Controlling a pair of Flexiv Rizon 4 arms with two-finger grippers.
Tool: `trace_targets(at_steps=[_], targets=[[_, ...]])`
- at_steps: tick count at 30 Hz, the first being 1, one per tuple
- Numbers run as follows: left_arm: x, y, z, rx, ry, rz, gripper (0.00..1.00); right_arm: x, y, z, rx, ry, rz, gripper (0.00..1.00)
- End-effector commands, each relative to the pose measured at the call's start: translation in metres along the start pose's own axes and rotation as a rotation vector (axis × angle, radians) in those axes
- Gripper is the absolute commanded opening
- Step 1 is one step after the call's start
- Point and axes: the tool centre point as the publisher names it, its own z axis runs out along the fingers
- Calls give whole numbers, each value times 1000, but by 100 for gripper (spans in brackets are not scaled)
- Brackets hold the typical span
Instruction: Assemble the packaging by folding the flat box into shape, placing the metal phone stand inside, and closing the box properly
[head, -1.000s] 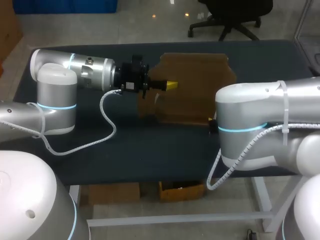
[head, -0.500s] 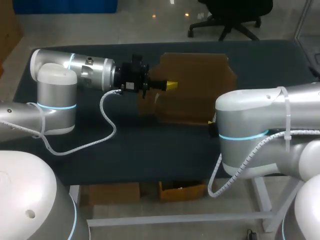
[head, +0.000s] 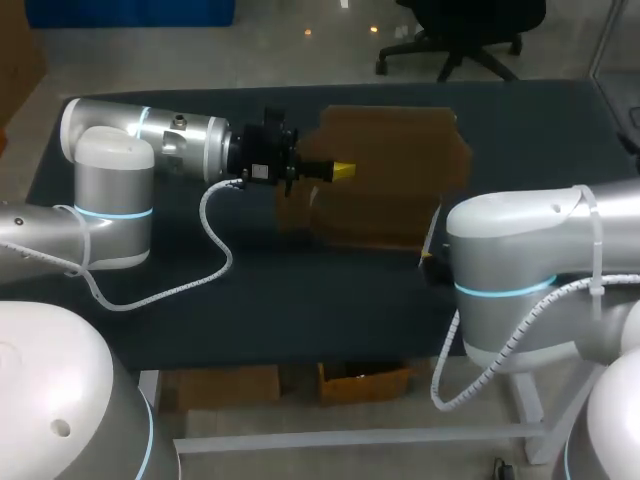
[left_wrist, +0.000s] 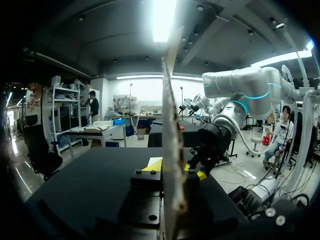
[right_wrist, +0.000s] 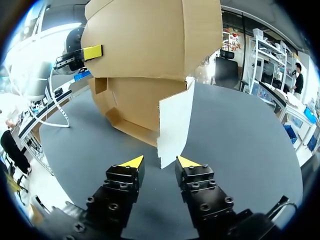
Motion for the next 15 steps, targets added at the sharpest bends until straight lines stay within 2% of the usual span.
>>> trace_targets(at_steps=[1,15], targets=[[1,2,1,0,-1,0,0,-10,-4,-7,-7,46,-10,36],[1,2,1,0,-1,0,0,-23,-8,-10,5,137,-77,35]])
